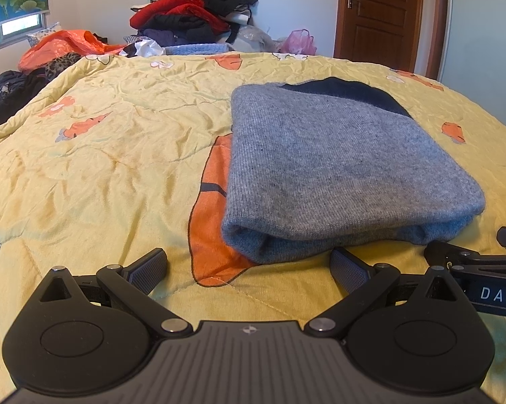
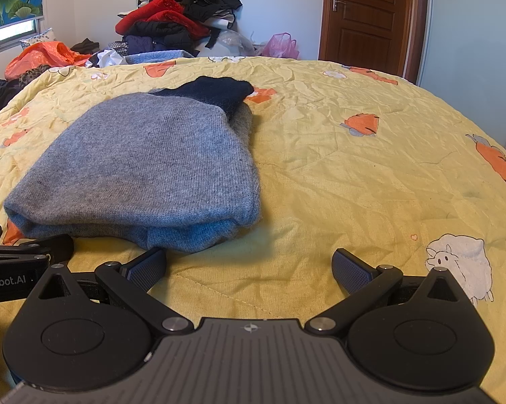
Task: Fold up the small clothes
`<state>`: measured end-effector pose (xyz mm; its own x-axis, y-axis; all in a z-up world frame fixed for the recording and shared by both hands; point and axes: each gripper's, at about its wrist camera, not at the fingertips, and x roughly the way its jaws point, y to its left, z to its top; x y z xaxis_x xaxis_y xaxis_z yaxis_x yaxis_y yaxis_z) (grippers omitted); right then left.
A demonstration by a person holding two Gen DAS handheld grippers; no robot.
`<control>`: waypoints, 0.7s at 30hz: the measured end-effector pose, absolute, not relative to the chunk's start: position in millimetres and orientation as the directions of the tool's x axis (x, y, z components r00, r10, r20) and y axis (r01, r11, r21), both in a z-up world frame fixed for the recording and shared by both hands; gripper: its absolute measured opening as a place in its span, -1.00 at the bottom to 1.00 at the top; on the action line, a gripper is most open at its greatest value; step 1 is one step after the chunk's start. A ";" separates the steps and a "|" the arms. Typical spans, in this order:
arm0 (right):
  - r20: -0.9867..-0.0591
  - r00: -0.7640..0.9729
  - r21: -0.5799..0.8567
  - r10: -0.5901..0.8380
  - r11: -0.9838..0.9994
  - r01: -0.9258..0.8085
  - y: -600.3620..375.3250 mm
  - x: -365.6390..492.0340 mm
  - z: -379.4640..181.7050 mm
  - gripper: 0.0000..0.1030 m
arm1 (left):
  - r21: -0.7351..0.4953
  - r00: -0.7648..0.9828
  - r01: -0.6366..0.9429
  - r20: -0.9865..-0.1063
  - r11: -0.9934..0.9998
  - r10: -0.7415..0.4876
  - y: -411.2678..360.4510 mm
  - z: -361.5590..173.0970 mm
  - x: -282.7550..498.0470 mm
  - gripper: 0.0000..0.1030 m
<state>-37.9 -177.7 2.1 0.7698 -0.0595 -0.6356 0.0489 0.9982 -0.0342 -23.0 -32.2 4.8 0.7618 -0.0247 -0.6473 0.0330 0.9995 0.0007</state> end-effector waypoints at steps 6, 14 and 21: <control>-0.635 0.770 -0.034 -0.059 0.998 0.049 -177.3 -37.8 2.1 1.00 | 0.000 0.762 0.031 -0.647 1.000 -0.024 -32.1 3.8 -24.7 1.00; -0.636 0.770 -0.034 -0.060 0.998 0.049 -177.7 -37.9 2.0 1.00 | -0.007 0.763 0.034 -0.645 0.999 -0.031 -31.6 4.2 -25.8 1.00; -0.635 0.770 -0.034 -0.060 0.998 0.049 -177.4 -37.9 2.2 1.00 | -0.018 0.768 0.019 -0.640 1.000 -0.026 -27.2 5.1 -24.7 1.00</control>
